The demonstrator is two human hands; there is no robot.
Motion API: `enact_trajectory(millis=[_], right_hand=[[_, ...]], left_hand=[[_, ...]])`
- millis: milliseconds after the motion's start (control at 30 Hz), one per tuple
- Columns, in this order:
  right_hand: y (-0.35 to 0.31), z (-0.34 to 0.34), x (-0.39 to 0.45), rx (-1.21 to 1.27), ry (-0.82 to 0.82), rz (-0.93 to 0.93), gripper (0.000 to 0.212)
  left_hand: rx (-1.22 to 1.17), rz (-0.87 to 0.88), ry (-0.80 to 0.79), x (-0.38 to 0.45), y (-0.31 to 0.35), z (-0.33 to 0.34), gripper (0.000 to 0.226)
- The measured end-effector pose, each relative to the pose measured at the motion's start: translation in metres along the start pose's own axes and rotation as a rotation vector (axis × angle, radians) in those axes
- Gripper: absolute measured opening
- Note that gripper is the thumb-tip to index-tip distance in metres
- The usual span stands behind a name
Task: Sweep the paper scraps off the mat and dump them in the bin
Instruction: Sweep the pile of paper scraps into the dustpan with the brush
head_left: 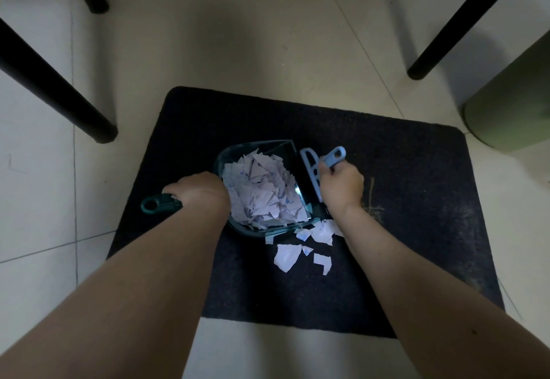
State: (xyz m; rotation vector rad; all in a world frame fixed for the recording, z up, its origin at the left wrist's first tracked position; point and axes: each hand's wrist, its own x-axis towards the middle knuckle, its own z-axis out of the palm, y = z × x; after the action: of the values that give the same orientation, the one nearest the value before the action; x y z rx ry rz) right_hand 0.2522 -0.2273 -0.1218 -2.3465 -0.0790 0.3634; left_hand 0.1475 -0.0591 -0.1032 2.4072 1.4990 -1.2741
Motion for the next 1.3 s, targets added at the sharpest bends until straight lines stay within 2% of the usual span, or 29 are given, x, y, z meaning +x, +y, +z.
enact_trajectory(millis=[133, 267, 367, 533, 633, 767, 867, 967, 1000, 1067, 1133, 1233, 1300], right_hand=[[-0.002, -0.011, 0.011, 0.249, 0.051, 0.066, 0.030], [0.004, -0.028, 0.024, 0.249, 0.167, 0.101, 0.030], [0.011, -0.033, 0.022, 0.223, 0.191, 0.137, 0.029], [0.013, -0.032, 0.001, 0.235, 0.140, 0.129, 0.025], [0.000, -0.035, -0.017, 0.340, 0.076, 0.103, 0.016], [-0.026, -0.044, -0.043, 0.456, -0.007, 0.044, 0.015], [-0.040, -0.051, -0.060, 0.328, -0.089, -0.015, 0.022], [-0.047, -0.059, -0.076, -0.080, -0.099, -0.139, 0.029], [-0.047, -0.062, -0.079, -0.115, -0.059, -0.157, 0.028], [-0.050, -0.069, -0.087, 0.019, -0.004, -0.146, 0.024], [-0.056, -0.074, -0.094, 0.215, -0.027, -0.095, 0.021], [-0.064, -0.074, -0.103, 0.183, -0.129, -0.107, 0.018], [-0.067, -0.073, -0.106, 0.179, -0.112, -0.109, 0.018]], left_hand=[[-0.012, 0.006, 0.001, 0.001, -0.001, 0.001, 0.042], [-0.031, 0.015, 0.005, 0.001, -0.002, 0.002, 0.041], [-0.066, 0.026, 0.023, 0.002, -0.006, 0.004, 0.038], [-0.138, 0.045, 0.080, -0.008, -0.021, 0.011, 0.029], [-0.150, 0.045, 0.107, -0.021, -0.034, 0.013, 0.028], [-0.147, 0.048, 0.126, -0.041, -0.056, 0.021, 0.029], [-0.201, 0.052, 0.139, -0.055, -0.077, 0.026, 0.031], [-0.233, 0.075, 0.168, -0.066, -0.099, 0.029, 0.029], [-0.230, 0.085, 0.169, -0.067, -0.103, 0.030, 0.029], [-0.224, 0.109, 0.163, -0.071, -0.116, 0.032, 0.028], [-0.228, 0.118, 0.169, -0.075, -0.127, 0.033, 0.028], [-0.227, 0.097, 0.183, -0.080, -0.137, 0.035, 0.028], [-0.211, 0.100, 0.198, -0.079, -0.139, 0.038, 0.026]])
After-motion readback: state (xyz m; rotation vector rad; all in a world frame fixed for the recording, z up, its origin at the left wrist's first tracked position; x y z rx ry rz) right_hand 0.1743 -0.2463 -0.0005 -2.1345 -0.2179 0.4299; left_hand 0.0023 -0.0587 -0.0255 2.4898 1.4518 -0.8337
